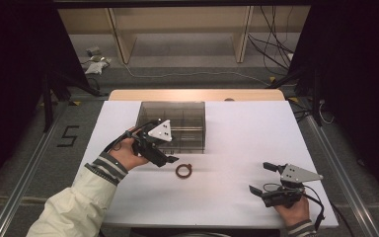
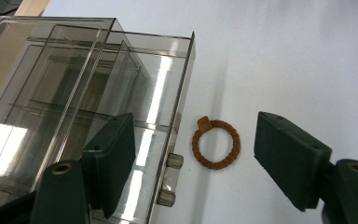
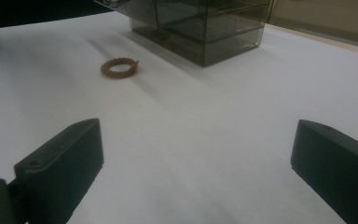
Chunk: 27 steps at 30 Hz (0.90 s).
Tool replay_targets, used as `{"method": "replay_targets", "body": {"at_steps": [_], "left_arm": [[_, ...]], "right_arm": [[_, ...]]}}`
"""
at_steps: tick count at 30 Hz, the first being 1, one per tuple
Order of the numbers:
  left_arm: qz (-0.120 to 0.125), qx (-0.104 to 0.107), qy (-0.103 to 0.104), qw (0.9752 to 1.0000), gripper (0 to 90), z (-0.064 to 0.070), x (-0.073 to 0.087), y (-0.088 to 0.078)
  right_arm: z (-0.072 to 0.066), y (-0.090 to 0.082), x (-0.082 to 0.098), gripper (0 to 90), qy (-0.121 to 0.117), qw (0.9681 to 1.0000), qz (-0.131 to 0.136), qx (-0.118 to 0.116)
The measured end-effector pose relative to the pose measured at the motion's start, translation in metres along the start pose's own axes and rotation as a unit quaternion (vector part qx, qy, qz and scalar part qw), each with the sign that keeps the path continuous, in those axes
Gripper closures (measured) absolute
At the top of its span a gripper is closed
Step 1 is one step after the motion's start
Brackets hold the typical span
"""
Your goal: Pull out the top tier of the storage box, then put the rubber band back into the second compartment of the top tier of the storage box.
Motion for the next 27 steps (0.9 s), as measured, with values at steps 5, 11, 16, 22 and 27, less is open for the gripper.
{"method": "replay_targets", "body": {"at_steps": [5,11,16,22,27], "left_arm": [[-0.001,-0.005,-0.002,1.0,29.3,0.004,-0.001,-0.001],[0.006,-0.003,0.0,1.0,28.7,0.01,0.0,0.001],[0.008,0.001,-0.001,1.0,28.6,0.015,0.0,0.004],[0.012,0.006,-0.011,0.9999,30.3,0.018,0.004,0.011],[0.009,0.013,-0.014,0.9998,31.4,0.025,0.005,0.015]], "right_arm": [[0.0,0.0,0.0,3.5,0.0,1.0,0.001,0.0],[0.0,0.0,0.0,3.5,0.0,1.0,0.0,0.0],[0.0,0.0,0.0,3.5,0.0,1.0,0.0,0.001],[0.0,0.0,0.0,3.5,0.001,1.0,0.0,0.002],[0.0,0.0,0.0,3.5,0.001,1.0,0.0,0.001]]}}
Point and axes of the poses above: each handheld gripper's, and its own axes: y roughly forward along the jaws, x roughly out of its underside, z roughly to its right, the point moved 4 cm from there along y, roughly forward along the jaws, and after that the axes turned 15 degrees about -y, right-handed, at the moved point
